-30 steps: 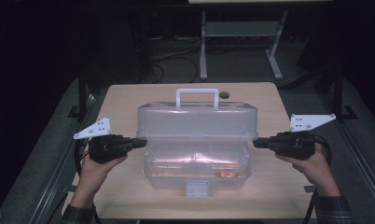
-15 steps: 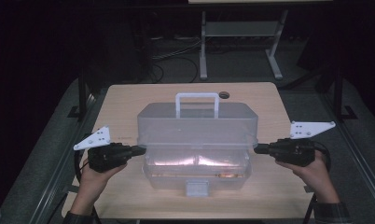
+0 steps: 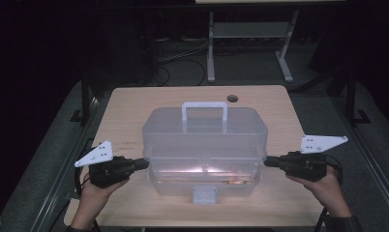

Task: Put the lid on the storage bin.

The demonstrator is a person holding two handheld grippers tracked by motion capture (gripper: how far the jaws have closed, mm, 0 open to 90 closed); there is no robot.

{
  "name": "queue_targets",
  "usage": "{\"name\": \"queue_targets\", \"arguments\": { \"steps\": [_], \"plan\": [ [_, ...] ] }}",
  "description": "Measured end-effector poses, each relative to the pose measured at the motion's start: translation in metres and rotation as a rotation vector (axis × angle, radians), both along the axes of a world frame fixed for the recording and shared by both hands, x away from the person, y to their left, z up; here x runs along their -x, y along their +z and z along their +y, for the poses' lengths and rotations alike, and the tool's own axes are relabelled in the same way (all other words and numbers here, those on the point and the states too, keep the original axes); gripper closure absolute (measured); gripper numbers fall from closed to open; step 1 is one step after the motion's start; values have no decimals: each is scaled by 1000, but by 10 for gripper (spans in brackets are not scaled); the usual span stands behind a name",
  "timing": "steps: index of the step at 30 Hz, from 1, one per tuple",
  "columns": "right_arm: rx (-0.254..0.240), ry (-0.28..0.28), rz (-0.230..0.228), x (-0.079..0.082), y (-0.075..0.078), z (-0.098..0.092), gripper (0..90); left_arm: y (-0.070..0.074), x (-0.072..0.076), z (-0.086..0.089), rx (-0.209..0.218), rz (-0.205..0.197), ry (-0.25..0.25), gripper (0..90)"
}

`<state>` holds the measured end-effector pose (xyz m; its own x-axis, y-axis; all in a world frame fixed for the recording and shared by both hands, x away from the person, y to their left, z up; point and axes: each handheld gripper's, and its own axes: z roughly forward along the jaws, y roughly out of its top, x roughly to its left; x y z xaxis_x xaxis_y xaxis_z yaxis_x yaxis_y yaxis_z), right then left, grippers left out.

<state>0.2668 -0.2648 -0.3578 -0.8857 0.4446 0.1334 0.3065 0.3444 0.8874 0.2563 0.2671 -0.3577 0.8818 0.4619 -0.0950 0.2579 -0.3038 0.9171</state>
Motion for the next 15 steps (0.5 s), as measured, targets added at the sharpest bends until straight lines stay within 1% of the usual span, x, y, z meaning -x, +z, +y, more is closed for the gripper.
{"name": "queue_targets", "arguments": {
  "steps": [3,5,10,15],
  "plan": [
    [3,-2,4,1,-3,0,899,-4,2,1,-7,7,1,872],
    [10,-4,10,3,-8,0,899,-10,3,1,-17,14,3,871],
    [28,-4,18,7,-13,0,898,-16,6,2,-22,24,1,872],
    [34,-2,27,10,-18,0,898,-21,9,3,-18,34,5,872]
  ]
}}
